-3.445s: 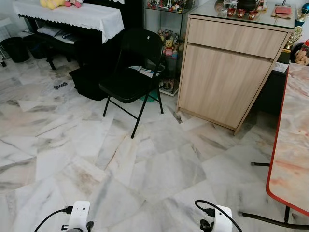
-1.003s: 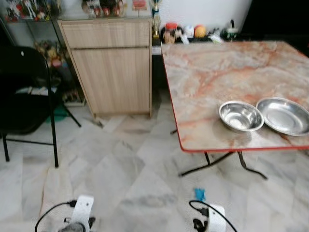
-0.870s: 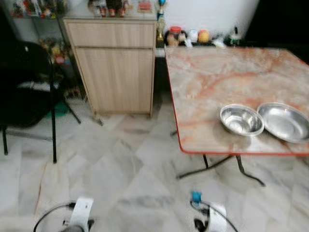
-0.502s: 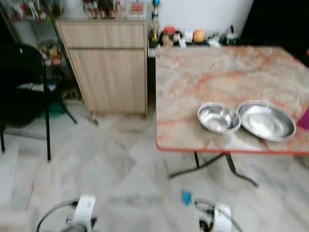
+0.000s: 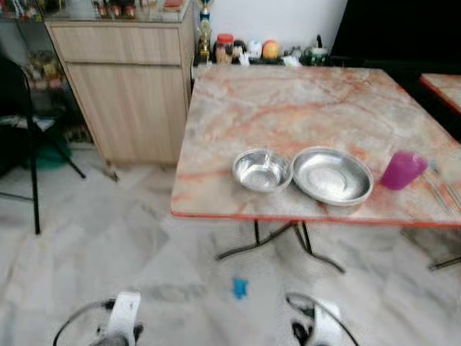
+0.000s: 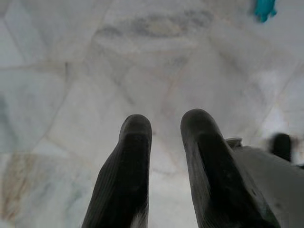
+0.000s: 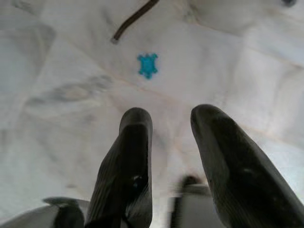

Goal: Setting the table

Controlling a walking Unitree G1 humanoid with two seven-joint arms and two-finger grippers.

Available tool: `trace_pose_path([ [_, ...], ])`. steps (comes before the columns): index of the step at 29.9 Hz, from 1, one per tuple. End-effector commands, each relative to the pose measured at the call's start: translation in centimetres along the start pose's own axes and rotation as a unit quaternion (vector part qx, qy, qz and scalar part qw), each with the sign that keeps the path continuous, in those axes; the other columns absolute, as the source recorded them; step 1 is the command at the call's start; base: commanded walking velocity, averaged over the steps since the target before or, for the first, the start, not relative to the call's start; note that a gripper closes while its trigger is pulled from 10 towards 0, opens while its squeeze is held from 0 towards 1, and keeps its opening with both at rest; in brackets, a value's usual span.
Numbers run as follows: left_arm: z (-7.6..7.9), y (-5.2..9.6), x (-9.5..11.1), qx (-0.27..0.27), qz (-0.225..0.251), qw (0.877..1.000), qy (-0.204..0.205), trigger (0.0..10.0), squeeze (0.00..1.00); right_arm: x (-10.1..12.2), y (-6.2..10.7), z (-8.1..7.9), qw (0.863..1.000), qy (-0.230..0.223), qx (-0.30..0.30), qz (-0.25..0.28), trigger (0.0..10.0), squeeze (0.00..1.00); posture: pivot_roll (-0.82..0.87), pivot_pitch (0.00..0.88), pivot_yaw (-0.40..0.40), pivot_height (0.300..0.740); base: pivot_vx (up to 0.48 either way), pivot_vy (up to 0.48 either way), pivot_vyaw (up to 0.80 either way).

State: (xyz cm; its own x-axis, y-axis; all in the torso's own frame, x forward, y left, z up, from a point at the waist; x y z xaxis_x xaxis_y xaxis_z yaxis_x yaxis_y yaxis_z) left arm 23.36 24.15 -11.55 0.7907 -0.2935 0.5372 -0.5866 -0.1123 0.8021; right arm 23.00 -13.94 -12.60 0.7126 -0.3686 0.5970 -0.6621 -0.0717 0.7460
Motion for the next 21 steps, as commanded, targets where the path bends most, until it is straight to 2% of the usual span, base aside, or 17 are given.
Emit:
trace_pose_path([
  [1,0.7,-0.1,0.1,-0.008,-0.002,1.0,-0.001,10.0,0.0,1.2,0.0,1.2,1.0,0.01,-0.014,0.019,10.0,0.0,0.13,0.0,-0.013,0.74,0.0,0.0,0.0],
  [6,0.8,-0.1,0.0,-0.008,-0.003,1.0,0.002,10.0,0.0,3.1,-0.2,0.6,0.999,0.023,-0.004,0.049,10.0,0.0,0.13,0.0,-0.016,0.74,0.0,0.0,0.0],
  [14,1.1,-0.1,0.0,-0.011,-0.002,1.0,0.006,10.0,0.0,5.0,-0.1,0.8,0.996,0.028,-0.005,0.089,10.0,0.0,0.12,0.0,-0.025,0.74,0.0,0.0,0.0],
  [16,1.2,-0.1,0.0,-0.011,-0.002,1.0,0.007,10.0,0.0,5.7,0.0,1.0,0.993,0.05,-0.012,0.107,10.0,0.0,0.12,0.0,-0.025,0.74,0.0,0.0,0.0],
  [21,1.2,-0.1,0.1,-0.009,0.001,1.0,0.007,10.0,0.0,8.2,0.6,0.1,0.982,0.063,-0.004,0.18,10.0,0.0,0.11,0.0,-0.03,0.74,0.0,0.0,0.0],
])
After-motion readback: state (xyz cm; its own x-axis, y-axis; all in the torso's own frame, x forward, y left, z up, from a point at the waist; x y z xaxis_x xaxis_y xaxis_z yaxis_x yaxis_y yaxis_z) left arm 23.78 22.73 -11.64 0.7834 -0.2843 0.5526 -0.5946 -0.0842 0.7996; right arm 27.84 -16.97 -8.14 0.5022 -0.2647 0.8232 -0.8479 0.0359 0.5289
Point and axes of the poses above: a point about 5 cm out from each wrist's last joint towards the gripper, its own y axis pointing back from the gripper into the wrist, its own x axis along the axis of the wrist's last joint, z = x × y, the point moved 6 cm from there along -y, pointing out of the wrist towards the gripper, and after that the axes turned 9 degrees about -y, right-handed, at the moved point
